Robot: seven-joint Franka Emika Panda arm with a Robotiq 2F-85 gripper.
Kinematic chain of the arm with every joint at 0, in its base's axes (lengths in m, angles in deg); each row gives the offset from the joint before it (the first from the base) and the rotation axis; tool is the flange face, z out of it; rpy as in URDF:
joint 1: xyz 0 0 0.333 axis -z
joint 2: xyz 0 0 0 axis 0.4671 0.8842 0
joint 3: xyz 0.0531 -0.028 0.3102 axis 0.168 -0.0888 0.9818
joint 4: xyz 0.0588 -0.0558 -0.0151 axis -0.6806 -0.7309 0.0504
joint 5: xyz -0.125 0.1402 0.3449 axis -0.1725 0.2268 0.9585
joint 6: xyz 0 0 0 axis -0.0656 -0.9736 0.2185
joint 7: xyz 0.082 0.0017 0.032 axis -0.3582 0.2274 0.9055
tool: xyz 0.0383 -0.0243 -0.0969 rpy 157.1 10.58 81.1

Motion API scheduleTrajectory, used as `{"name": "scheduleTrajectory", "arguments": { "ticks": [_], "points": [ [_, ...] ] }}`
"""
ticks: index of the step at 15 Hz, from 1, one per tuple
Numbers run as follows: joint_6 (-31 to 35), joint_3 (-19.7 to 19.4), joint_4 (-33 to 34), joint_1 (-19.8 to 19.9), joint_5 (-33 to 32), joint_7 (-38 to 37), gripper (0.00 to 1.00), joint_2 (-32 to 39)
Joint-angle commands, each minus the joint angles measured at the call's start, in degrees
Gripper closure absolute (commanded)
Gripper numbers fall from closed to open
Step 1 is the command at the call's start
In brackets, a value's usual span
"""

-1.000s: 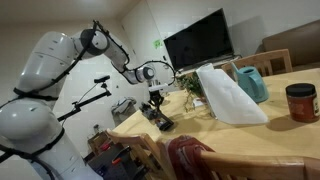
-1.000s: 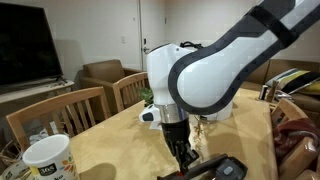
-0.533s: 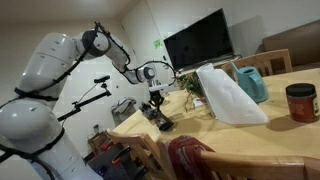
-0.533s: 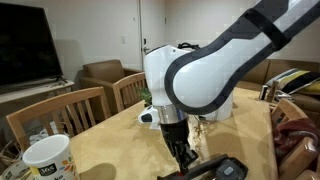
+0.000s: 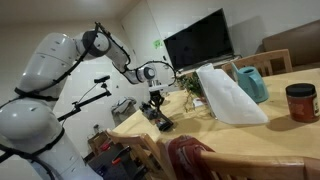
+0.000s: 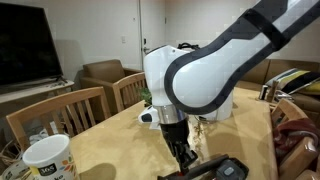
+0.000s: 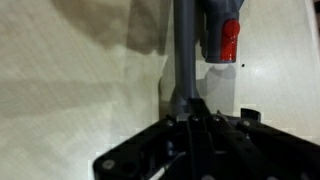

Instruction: Dismantle the vacuum head

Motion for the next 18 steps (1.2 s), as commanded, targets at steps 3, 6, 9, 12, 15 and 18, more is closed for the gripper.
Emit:
{"name": "scheduleTrajectory", "arguments": {
  "ticks": [3,6,9,12,15,18],
  "points": [
    [0.83,-0.75,-3.38,0.64,-0.59,-3.09,1.0,-0.3],
    [1.58,-0.85,-5.68,1.44,-0.5,-4.25,1.0,-1.58],
    [1.95,-0.9,-8.22,2.16,-0.48,-5.41,1.0,-3.12],
    [1.95,-1.01,-10.89,2.88,-0.61,-6.69,1.0,-4.75],
    [1.7,-1.23,-13.39,3.38,-0.78,-7.92,1.0,-6.35],
    [1.61,-1.45,-15.65,3.78,-0.88,-9.2,1.0,-7.61]
  ]
}}
